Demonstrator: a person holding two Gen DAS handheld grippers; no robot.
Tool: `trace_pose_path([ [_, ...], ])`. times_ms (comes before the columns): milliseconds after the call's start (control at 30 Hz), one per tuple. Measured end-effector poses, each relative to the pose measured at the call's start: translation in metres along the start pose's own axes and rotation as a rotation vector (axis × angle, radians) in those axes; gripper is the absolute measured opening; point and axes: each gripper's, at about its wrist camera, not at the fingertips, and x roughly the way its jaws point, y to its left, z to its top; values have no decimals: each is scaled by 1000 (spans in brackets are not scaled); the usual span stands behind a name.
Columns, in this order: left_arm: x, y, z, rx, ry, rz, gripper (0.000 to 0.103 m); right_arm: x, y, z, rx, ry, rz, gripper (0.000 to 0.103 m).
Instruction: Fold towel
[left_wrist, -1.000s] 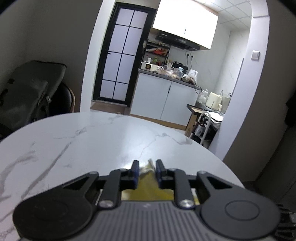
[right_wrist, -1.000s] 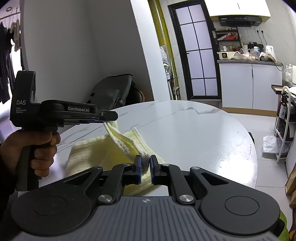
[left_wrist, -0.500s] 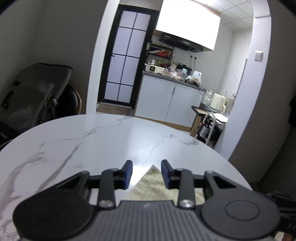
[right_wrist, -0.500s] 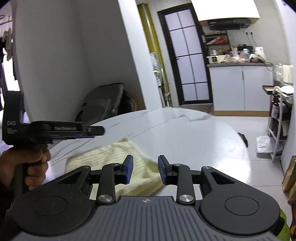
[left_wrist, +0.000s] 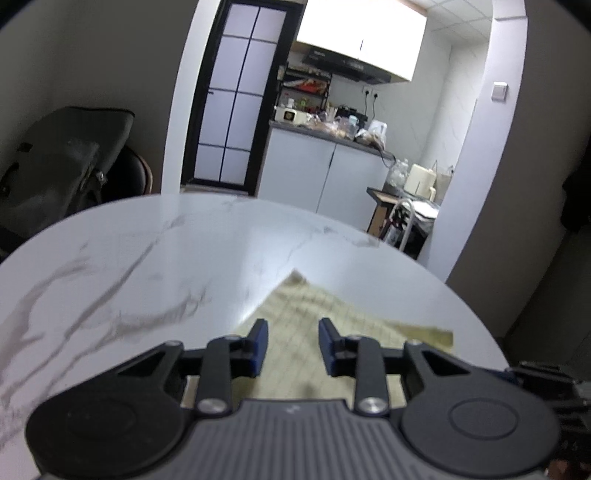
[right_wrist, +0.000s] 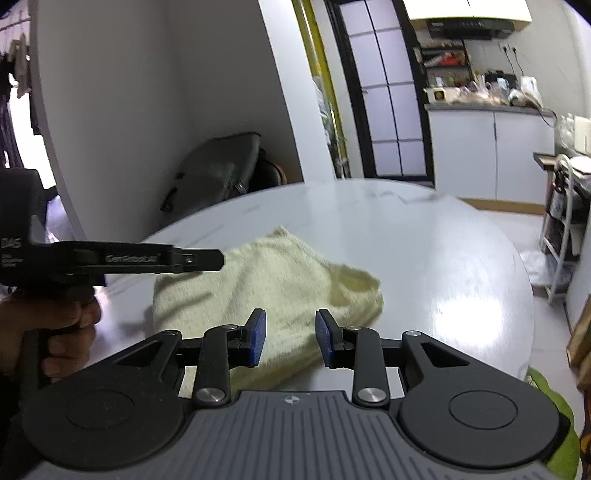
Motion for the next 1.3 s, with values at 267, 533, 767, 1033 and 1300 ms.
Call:
trace_pose_path([
  [267, -16, 8, -11, -8, -1, -5, 34, -9, 12, -4, 12, -11, -53, 34],
  [533, -39, 9, -22, 30, -25, 2, 55, -20, 31, -10, -7, -25, -122, 36],
  [767, -60, 15, -33, 117, -72, 50, 61, -28, 51, -20, -29, -34, -157, 46],
  [1033, -72, 25, -52, 128, -88, 26, 66, -35, 71, -34, -39, -48, -211, 58],
  [1300, -88, 29, -65, 157, -116, -1, 77, -40, 86, -46, -57, -47, -229, 72],
])
